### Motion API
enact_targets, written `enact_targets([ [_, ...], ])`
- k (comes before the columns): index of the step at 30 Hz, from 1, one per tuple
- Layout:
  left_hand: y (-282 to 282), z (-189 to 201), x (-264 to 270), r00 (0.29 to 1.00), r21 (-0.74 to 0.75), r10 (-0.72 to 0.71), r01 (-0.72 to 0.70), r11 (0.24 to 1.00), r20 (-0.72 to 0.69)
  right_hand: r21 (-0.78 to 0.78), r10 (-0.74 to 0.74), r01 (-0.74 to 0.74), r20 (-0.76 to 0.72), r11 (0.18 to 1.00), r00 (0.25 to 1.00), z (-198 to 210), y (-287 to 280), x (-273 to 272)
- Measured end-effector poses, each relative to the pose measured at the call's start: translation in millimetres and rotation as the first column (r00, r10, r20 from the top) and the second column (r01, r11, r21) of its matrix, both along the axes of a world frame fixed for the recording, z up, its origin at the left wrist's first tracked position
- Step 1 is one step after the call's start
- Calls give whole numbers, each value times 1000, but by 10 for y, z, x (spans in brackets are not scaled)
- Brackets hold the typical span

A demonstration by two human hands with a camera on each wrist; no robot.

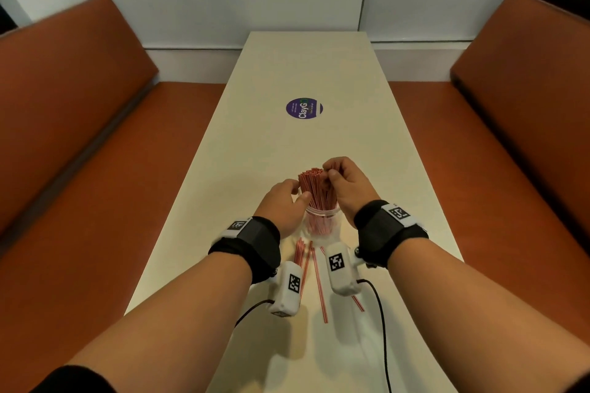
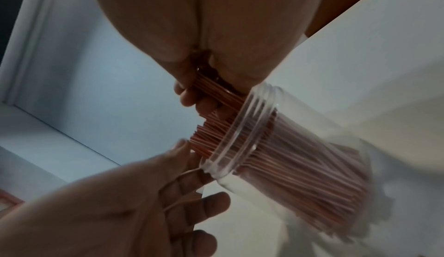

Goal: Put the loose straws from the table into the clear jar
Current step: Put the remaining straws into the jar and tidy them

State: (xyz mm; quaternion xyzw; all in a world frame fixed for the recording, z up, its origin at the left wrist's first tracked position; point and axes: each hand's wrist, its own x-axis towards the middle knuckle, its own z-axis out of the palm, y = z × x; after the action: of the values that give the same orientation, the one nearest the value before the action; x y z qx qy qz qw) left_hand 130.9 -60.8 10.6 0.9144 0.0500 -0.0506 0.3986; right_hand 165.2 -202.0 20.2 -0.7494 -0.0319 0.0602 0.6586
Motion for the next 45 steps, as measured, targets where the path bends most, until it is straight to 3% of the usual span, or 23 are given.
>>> enact_targets([
  [4, 7, -6, -3, 1000, 44, -19, 19, 999, 11, -12, -17, 17, 16, 1000, 1000, 1, 5, -5],
  [6, 11, 3, -8, 1000, 50, -26, 26, 998, 3, -10, -48, 49, 91, 999, 995, 72, 4, -21],
  [10, 81, 13, -78, 1000, 85, 1, 1, 996, -16, -39, -253, 276, 298, 960, 920, 263, -142, -125],
  [12, 155, -32, -171, 998, 126, 57, -53, 991, -32, -135, -280, 331, 298, 934, 912, 236, -264, -270],
  [14, 215, -118, -302, 992, 191, 99, -82, 978, -84, -365, -194, 257, 201, 895, 960, 67, -352, -449],
  [17, 191, -282, -525, 969, 260, 118, -59, 964, -219, -746, 6, -86, -109, 660, 994, -289, -335, -706],
  [20, 41, -390, -657, 951, 288, 126, -41, 957, -282, -883, 51, -251, -251, 397, 967, -483, -176, -900],
  [22, -61, -421, -678, 949, 374, 83, 39, 927, -303, -909, 47, -247, -245, 335, 968, -529, -104, -959],
  [24, -111, -423, -677, 940, 454, 51, 115, 884, -338, -904, 54, -242, -239, 352, 970, -527, -121, -952],
  [30, -88, -435, -670, 926, 536, 78, 143, 832, -369, -913, 72, -307, -299, 270, 952, -433, -315, -853],
  [38, -197, -359, -697, 899, 539, 41, 224, 812, -435, -883, 92, -423, -413, 201, 906, -383, -254, -833],
  [45, -242, -350, -666, 892, 594, -46, 337, 730, -450, -901, 192, -425, -404, 82, 894, -412, -176, -851],
])
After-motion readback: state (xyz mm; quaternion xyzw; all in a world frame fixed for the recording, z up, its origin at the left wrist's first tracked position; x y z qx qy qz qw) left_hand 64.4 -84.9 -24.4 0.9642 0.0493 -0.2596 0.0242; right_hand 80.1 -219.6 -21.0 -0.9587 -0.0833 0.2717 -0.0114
